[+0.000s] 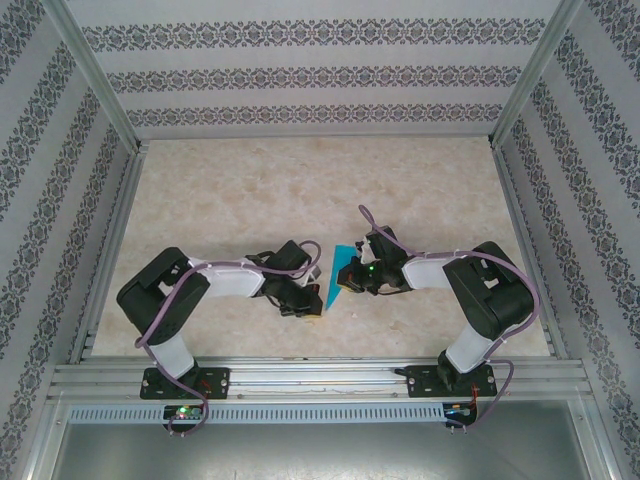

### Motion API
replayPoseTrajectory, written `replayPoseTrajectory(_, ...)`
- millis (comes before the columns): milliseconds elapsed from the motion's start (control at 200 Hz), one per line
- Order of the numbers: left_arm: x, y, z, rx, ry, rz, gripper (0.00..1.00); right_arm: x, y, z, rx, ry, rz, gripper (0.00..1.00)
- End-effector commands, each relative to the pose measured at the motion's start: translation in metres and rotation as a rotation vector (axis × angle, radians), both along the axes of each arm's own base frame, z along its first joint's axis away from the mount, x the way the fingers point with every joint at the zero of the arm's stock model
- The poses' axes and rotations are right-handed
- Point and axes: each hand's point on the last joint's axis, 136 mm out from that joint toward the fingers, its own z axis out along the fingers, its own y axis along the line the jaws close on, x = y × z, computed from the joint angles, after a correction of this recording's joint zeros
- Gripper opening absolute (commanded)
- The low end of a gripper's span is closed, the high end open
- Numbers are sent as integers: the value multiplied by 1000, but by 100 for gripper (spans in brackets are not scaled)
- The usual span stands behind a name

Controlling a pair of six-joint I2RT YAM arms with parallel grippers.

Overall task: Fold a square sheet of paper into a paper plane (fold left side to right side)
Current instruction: Fold the wing for the fifth time at the center of the table.

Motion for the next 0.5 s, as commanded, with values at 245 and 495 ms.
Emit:
replayPoseTrajectory(245,30,-21,44,-117,-59,30,4,-44,-42,-59,-249,185,-29,0)
replayPoseTrajectory(495,50,-36,26,-103,-62,28,4,-44,-40,-58,-244,183,-27,0)
